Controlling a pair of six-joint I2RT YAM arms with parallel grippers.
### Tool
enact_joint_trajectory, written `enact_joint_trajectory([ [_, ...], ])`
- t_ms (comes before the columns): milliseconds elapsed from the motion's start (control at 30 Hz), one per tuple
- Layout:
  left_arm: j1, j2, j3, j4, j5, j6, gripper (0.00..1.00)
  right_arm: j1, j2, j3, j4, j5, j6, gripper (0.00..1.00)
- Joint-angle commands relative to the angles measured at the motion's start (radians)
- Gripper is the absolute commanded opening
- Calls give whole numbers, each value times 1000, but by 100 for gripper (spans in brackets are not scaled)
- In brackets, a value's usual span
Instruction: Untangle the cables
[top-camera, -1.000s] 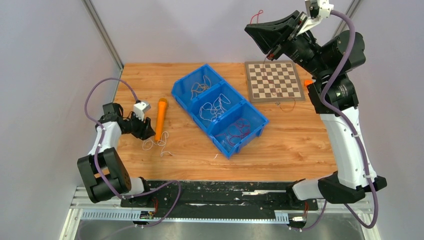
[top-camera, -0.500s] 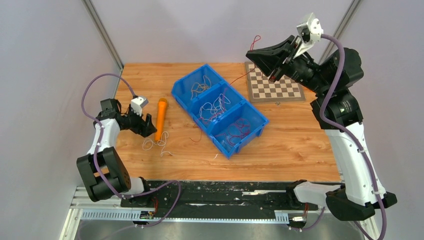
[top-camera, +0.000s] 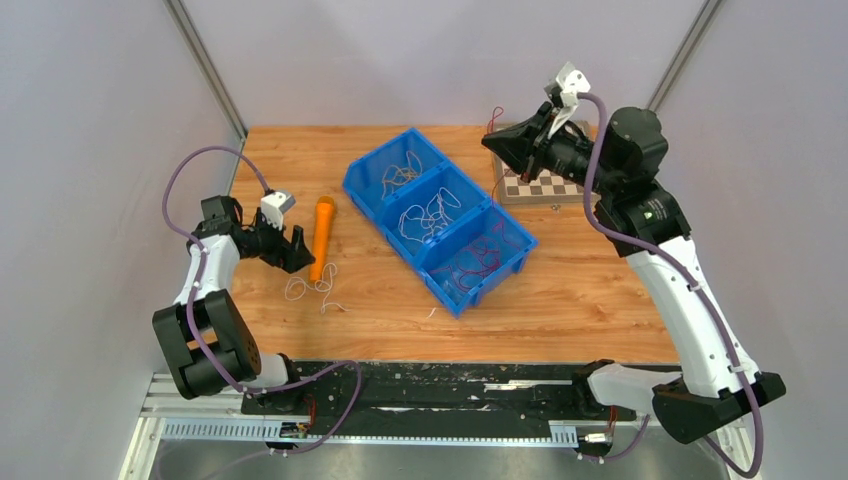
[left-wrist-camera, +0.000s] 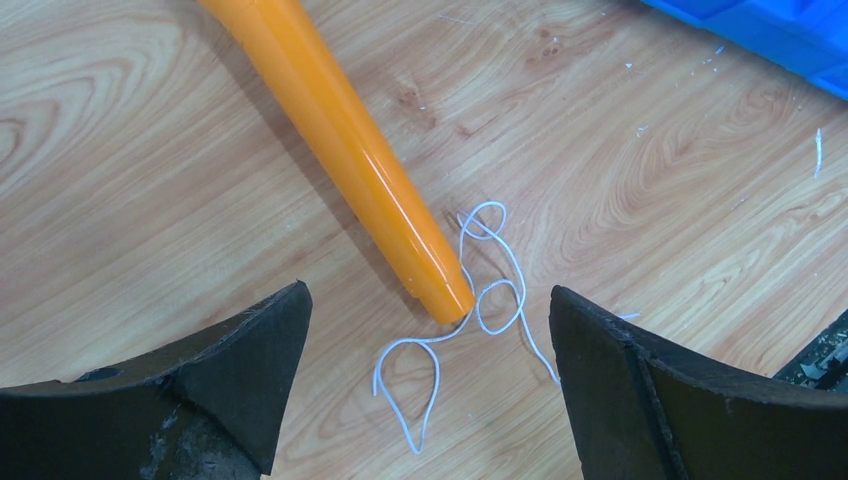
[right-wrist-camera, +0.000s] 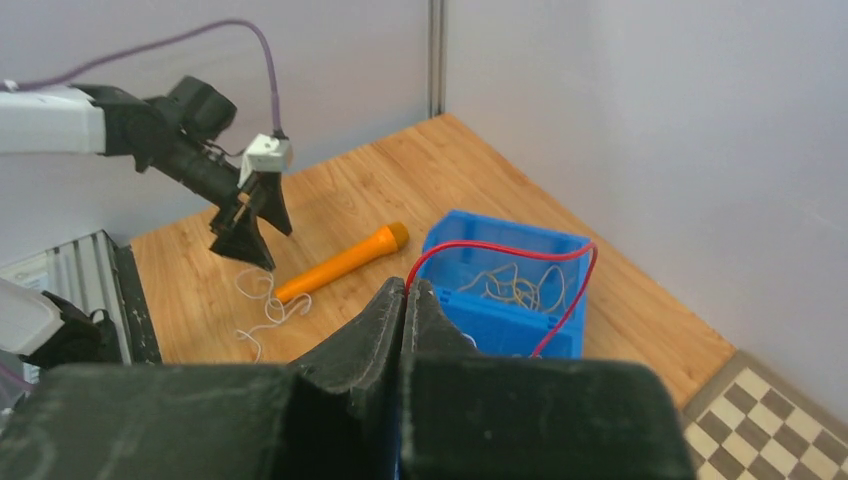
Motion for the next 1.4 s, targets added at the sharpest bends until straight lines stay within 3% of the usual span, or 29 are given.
enact_joint_trajectory([
  [0,3,-2,40,11,23,-9,97,-11,-25,-87,-3,24,-98,0],
  [367,4,-19,49,-9,20,3,97,-29,-37,-392,-139,-120,-171,0],
  [500,4,-15,43,-17,10,4,100,-30,30,-491,-148,-190,-193,0],
  [800,4,-34,50,-118,20,78,100,-16,300,-448,-183,-210,-337,1],
  [833,4,-48,50,-140,21,87,100,-16,315,-434,-203,-203,-341,12],
  [933,-2,-72,55,-191,11,143,100,-16,327,-376,-300,-193,-358,57],
  [1033,-26,-81,55,-252,-35,197,100,-17,274,-352,-351,-163,-367,81],
  [1167,-38,-83,26,-251,-128,235,100,-21,209,-319,-398,-100,-376,98],
  [1367,-65,-37,-23,-236,-240,260,93,-39,177,-239,-447,-73,-360,100],
])
